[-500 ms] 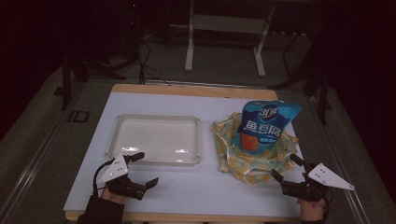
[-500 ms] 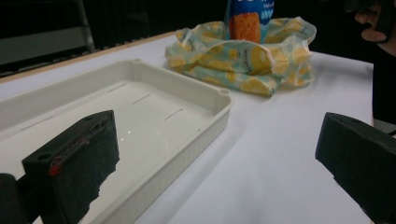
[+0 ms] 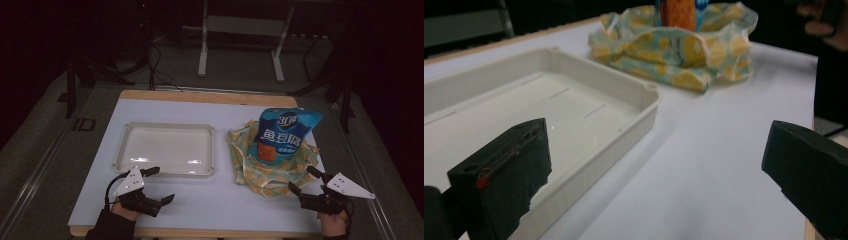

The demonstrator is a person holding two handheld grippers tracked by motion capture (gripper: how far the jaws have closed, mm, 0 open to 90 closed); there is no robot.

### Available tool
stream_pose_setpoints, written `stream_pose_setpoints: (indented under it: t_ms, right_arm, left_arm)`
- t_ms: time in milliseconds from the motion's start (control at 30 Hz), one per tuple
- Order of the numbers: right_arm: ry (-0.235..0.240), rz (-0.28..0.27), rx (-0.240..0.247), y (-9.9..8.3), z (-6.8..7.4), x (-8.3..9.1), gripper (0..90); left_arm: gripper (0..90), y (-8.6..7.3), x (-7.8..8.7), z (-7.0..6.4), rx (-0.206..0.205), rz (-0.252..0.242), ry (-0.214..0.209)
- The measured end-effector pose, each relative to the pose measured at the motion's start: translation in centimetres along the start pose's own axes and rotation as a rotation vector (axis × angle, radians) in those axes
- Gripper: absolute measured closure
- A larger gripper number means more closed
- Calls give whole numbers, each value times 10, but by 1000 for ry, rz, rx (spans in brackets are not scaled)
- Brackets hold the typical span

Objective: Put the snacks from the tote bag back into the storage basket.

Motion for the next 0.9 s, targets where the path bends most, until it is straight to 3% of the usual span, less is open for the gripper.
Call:
stream_pose_setpoints:
  t_ms: [167, 200, 333, 367, 400, 433, 567, 667, 900]
  right_arm:
    - [6, -1, 3, 6, -2, 7, 106]
    - [12, 9, 6, 6, -2, 8, 106]
    - [-6, 35, 40, 7, 0, 9, 106]
    - [21, 32, 44, 7, 1, 10, 106]
    - [21, 32, 44, 7, 1, 10, 106]
    - [56, 23, 38, 8, 2, 11, 106]
    - [111, 42, 59, 11, 5, 12, 106]
    - [134, 44, 61, 14, 5, 13, 106]
    - [140, 35, 76, 20, -1, 16, 126]
  left_arm:
    - [2, 9, 0, 0, 55, -21, -19]
    - [2, 13, -1, -2, 81, -31, -45]
    - [2, 18, -4, -5, 79, -31, -61]
    - [2, 21, -7, -8, 86, -26, -90]
    - [2, 21, -7, -8, 86, -26, -90]
    - [2, 25, -8, -11, 79, -26, -106]
    - [2, 31, -14, -14, 70, -20, -112]
    - [2, 36, -17, -16, 74, -25, -134]
    - [2, 57, -35, -27, 41, -33, -185]
Point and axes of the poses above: each handheld gripper's, and its own axes: x roughly backward along the jaws, y roughly out of its top, z roughly to its left, the point moved 6 cm from there along -x, roughly forward along the jaws, and after that the axes turned 10 degrees about y, right-handed, at the moved point
